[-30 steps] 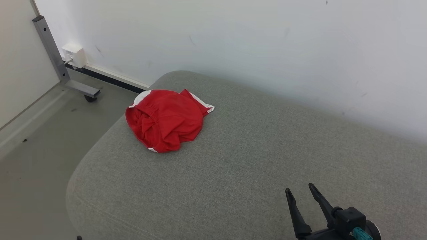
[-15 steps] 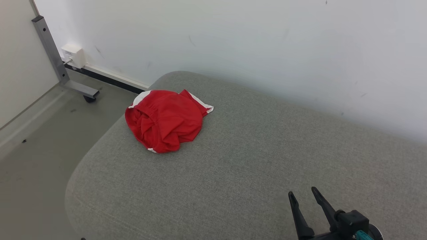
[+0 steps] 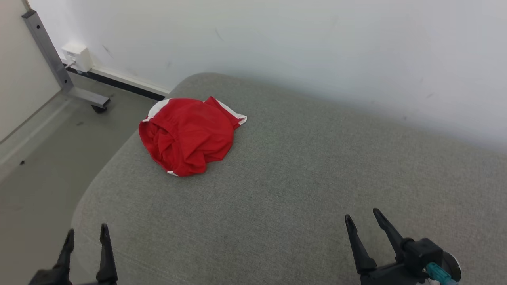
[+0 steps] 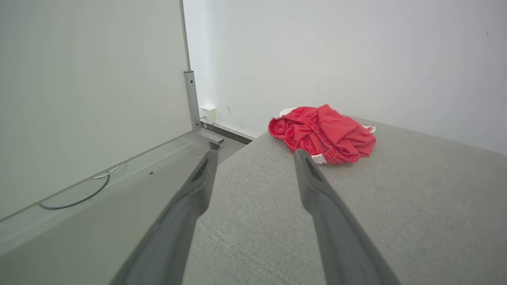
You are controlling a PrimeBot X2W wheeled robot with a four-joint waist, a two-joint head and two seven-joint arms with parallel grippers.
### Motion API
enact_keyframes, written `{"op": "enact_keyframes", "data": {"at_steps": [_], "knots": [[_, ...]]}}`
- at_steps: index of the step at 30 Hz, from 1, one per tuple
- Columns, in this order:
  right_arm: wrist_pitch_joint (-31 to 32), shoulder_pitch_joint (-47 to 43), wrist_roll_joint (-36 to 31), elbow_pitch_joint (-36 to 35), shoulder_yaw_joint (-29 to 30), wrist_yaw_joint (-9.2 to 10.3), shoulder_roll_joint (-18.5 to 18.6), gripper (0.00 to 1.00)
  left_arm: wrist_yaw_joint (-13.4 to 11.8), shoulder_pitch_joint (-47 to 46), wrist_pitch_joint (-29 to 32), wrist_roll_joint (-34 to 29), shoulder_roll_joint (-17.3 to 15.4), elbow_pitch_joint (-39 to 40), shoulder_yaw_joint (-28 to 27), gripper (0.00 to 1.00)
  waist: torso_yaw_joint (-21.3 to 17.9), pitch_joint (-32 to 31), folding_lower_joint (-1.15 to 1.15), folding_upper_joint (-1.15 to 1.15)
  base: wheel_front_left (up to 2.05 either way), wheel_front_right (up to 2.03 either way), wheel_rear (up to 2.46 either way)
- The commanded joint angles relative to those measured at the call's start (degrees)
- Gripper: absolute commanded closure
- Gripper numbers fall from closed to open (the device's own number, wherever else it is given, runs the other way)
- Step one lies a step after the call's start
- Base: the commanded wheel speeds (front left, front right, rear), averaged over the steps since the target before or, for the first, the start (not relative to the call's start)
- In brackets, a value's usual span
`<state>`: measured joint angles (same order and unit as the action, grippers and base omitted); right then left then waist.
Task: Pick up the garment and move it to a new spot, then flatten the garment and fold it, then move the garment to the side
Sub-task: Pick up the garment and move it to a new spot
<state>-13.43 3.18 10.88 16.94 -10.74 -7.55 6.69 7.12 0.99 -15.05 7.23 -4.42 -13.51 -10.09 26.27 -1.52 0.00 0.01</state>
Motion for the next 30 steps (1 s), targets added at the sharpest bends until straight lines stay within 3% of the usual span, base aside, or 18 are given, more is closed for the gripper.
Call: {"op": "enact_keyframes", "data": {"at_steps": [1, 7, 12, 18, 22, 25, 30], "knots": [[0.4, 1.0, -0.4, -0.7, -0.1, 0.16, 0.7, 0.00, 0.3, -2.8, -0.2, 0.8, -0.3, -0.8, 0.3, 0.00, -1.6, 3.2, 0.00, -0.01, 0.00, 0.00, 0.00], [3.1, 4.5, -1.4, -4.6, -1.1, 0.16, 3.0, 0.00, 0.4, -16.1, 2.8, 6.3, -1.0, -7.5, -0.4, 0.00, -6.0, 10.9, 0.00, -0.01, 0.00, 0.00, 0.00], [5.1, 7.3, -2.1, -8.5, -1.4, 0.16, 4.8, 0.00, 0.3, -26.6, 7.8, 12.3, -3.4, -12.0, -0.4, 0.00, -10.4, 18.0, 0.00, -0.01, 0.00, 0.00, 0.00], [6.2, 9.5, -2.9, -12.4, -0.8, 0.16, 5.6, 0.00, 0.3, -36.9, 19.6, 22.5, -8.3, -16.1, 0.3, 0.00, -15.2, 25.0, 0.00, -0.01, 0.00, 0.00, 0.00], [6.3, 10.5, -3.4, -14.4, -0.9, 0.16, 5.4, 0.00, 0.0, -41.2, 26.7, 27.8, -11.5, -17.1, -2.4, 0.00, -18.1, 28.9, 0.00, -0.01, 0.00, 0.00, 0.00], [5.7, 11.2, -3.5, -15.6, -0.7, 0.16, 5.4, 0.00, -3.2, -43.7, 33.9, 29.9, -14.6, -17.3, -4.2, 0.00, -20.4, 31.5, 0.00, -0.01, 0.00, 0.00, 0.00], [5.0, 11.2, -3.7, -15.6, -0.5, 0.16, 4.6, 0.00, -7.6, -44.1, 42.2, 31.4, -16.6, -16.7, -5.5, 0.00, -22.3, 32.4, 0.00, -0.01, 0.00, 0.00, 0.00]]}}
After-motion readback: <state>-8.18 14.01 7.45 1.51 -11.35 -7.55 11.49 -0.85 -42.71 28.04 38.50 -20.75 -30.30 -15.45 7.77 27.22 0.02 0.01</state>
